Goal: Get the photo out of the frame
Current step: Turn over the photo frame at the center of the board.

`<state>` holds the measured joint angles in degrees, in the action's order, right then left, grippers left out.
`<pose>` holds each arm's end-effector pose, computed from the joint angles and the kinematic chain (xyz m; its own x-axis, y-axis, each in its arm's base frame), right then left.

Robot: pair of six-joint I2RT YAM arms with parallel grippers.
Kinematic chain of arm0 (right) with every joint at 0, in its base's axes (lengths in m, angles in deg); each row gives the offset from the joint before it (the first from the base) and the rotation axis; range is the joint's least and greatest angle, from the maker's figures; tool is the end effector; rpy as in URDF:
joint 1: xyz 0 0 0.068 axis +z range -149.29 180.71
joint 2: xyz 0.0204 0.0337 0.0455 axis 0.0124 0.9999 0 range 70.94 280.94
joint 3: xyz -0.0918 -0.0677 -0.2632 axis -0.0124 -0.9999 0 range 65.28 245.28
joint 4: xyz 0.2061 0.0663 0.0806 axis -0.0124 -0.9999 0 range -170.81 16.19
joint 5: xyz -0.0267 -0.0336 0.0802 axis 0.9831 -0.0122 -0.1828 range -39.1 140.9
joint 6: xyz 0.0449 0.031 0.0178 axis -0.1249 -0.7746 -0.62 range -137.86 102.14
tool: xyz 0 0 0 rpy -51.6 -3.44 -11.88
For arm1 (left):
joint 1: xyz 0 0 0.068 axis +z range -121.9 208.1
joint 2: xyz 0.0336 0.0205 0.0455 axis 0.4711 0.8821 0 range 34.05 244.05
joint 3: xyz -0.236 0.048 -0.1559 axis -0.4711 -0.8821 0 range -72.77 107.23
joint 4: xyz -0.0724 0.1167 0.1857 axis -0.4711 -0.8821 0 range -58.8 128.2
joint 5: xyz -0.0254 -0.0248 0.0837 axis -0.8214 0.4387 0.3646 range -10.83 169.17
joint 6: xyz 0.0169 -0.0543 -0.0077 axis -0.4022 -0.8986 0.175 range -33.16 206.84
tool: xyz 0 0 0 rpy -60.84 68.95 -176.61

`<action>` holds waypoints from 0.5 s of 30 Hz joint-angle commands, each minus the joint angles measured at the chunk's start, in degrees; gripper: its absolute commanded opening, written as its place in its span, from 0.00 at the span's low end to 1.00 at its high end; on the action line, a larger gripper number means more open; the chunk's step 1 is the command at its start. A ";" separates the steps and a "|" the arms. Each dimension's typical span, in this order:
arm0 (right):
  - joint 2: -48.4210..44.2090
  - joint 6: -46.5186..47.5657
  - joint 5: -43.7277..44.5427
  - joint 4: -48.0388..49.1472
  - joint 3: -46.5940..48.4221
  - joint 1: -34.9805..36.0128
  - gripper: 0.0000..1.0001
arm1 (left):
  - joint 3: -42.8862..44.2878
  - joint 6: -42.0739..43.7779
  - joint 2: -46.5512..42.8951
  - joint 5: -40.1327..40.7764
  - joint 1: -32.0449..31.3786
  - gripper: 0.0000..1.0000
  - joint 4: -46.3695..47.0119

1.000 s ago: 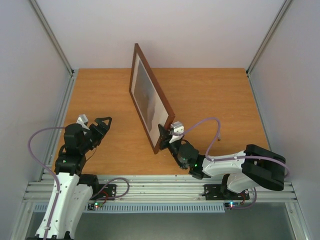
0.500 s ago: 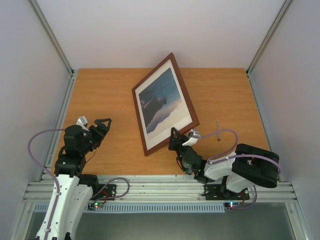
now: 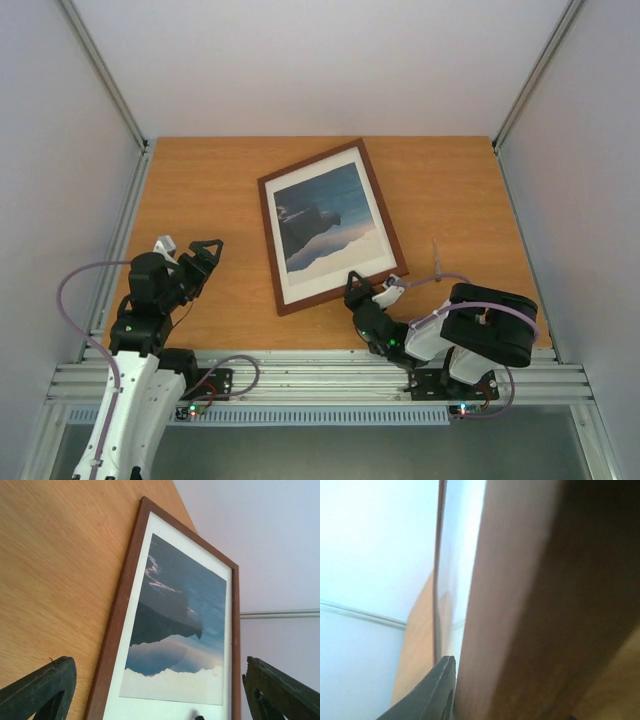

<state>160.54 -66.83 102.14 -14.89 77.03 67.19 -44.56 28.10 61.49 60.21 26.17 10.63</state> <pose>0.1150 0.1849 0.1648 -0.2960 0.5034 -0.8118 -0.0859 0.8324 0.5475 0.0840 -0.0160 0.2540 -0.5089 -0.7917 -0.3379 -0.2183 0.4984 -0.8390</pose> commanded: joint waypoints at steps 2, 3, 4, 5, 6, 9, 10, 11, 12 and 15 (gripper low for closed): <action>2.05 -10.37 -2.53 -8.64 -0.58 0.07 0.29 | -0.57 -0.80 -1.30 0.39 0.32 0.91 0.65; 1.99 -12.54 -2.67 -9.89 -0.67 0.10 0.30 | -0.67 -0.84 -1.47 0.46 0.35 0.91 0.66; 1.84 -14.14 -2.72 -11.20 -0.71 0.06 0.32 | -0.70 -0.91 -1.58 0.50 0.35 0.91 0.62; 1.41 -15.66 -2.79 -12.86 -0.59 0.06 0.36 | -0.76 -0.93 -1.72 0.50 0.37 0.91 0.53; 0.72 -17.37 -3.00 -15.46 -0.40 0.01 0.40 | -0.89 -0.94 -1.78 0.58 0.36 0.91 0.48; -3.15 -23.91 -4.36 -30.61 1.90 -0.03 0.51 | -1.05 -1.11 -2.02 0.50 0.35 0.92 0.42; -4.85 -25.99 -4.69 -36.19 2.99 -0.05 0.54 | -1.07 -1.16 -2.08 0.56 0.35 0.92 0.44; -6.63 -27.75 -4.86 -42.12 4.08 -0.07 0.58 | -1.03 -1.20 -2.19 0.59 0.36 0.92 0.31; -8.39 -29.68 -4.97 -47.76 5.35 -0.04 0.63 | -0.99 -1.20 -2.30 0.59 0.34 0.92 0.17; -13.96 -32.12 -4.90 -57.95 7.36 -0.03 0.73 | -0.97 -1.20 -2.80 0.76 0.35 0.92 0.00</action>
<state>152.15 -91.22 95.81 -52.33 81.36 67.14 -44.89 27.19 60.07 60.42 26.17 10.49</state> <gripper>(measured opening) 0.689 0.916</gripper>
